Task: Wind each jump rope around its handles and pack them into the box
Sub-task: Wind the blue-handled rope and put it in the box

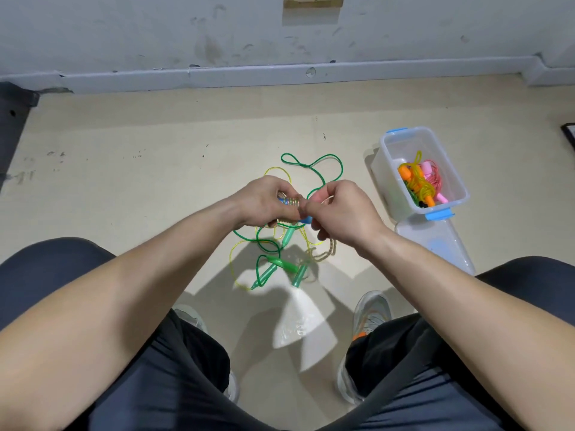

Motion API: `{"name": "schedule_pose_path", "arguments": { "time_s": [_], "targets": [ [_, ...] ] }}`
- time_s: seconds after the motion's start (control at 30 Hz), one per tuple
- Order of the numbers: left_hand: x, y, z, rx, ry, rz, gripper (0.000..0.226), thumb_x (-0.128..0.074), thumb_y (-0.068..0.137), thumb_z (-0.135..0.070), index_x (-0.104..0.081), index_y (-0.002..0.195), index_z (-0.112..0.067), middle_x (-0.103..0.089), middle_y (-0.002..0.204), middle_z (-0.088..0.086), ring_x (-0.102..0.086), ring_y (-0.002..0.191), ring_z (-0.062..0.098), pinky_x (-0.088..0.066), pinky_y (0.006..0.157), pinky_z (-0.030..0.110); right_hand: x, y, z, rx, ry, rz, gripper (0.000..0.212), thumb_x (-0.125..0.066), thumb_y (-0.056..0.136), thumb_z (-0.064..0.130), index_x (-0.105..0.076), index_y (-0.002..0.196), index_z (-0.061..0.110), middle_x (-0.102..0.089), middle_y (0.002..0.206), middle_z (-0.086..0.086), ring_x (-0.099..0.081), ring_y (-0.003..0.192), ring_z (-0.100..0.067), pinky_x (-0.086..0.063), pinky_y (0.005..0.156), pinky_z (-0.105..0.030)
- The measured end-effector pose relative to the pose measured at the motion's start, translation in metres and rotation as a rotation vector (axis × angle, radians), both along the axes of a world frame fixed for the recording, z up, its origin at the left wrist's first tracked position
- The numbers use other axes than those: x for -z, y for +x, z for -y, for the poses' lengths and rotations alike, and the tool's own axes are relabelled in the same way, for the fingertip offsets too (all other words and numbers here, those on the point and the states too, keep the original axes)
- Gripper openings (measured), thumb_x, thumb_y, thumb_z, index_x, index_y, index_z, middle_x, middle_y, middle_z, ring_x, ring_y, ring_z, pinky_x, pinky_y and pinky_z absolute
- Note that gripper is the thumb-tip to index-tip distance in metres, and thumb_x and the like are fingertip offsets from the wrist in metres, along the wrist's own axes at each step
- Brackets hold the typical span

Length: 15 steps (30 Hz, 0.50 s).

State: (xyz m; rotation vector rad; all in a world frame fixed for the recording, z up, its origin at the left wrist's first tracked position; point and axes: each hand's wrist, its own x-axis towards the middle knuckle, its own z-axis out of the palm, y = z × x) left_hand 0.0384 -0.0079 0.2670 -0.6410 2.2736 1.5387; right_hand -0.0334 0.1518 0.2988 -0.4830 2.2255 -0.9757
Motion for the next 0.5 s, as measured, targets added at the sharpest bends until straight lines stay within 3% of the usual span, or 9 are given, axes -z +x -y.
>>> {"name": "schedule_pose_path", "arguments": {
  "time_s": [0.07,0.2,0.37,0.5],
  "targets": [
    [-0.003,0.001,0.007,-0.038,0.058,0.015,0.01,-0.077,0.089,-0.021,-0.07,0.093,-0.016,-0.064,0.057,-0.013,-0.048,0.046,0.009,-0.032,0.04,0.018,0.004,0.002,-0.002,0.007,-0.002,-0.001,0.018,-0.067,0.091,0.031,-0.064,0.082,0.016,-0.064,0.062,0.0,-0.057,0.044,-0.016,-0.048,0.052,-0.031],
    [-0.01,0.002,0.018,-0.02,0.13,0.04,0.026,-0.075,0.091,-0.024,-0.07,0.11,-0.007,-0.071,0.07,-0.004,-0.044,0.048,0.011,-0.027,0.044,0.02,0.008,-0.012,-0.001,0.161,-0.125,-0.099,0.015,-0.063,0.095,0.026,-0.068,0.081,0.022,-0.052,0.063,0.013,-0.047,0.057,-0.004,-0.037,0.057,-0.024],
    [-0.013,-0.002,0.019,0.009,0.098,0.006,0.023,-0.076,0.09,-0.025,-0.073,0.111,-0.016,-0.072,0.076,0.0,-0.045,0.048,0.012,-0.03,0.044,0.02,-0.001,-0.026,0.004,0.269,-0.209,0.031,0.024,-0.064,0.096,0.027,-0.066,0.074,0.018,-0.048,0.059,0.008,-0.04,0.049,-0.007,-0.034,0.054,-0.024],
    [-0.005,-0.003,0.017,-0.128,0.12,-0.014,0.025,-0.076,0.089,-0.031,-0.073,0.111,-0.018,-0.071,0.072,-0.002,-0.044,0.048,0.012,-0.029,0.045,0.021,-0.004,-0.015,0.001,0.22,-0.195,0.117,0.019,-0.063,0.094,0.021,-0.069,0.079,0.013,-0.05,0.055,0.006,-0.038,0.045,-0.009,-0.032,0.047,-0.022]
  ]
}}
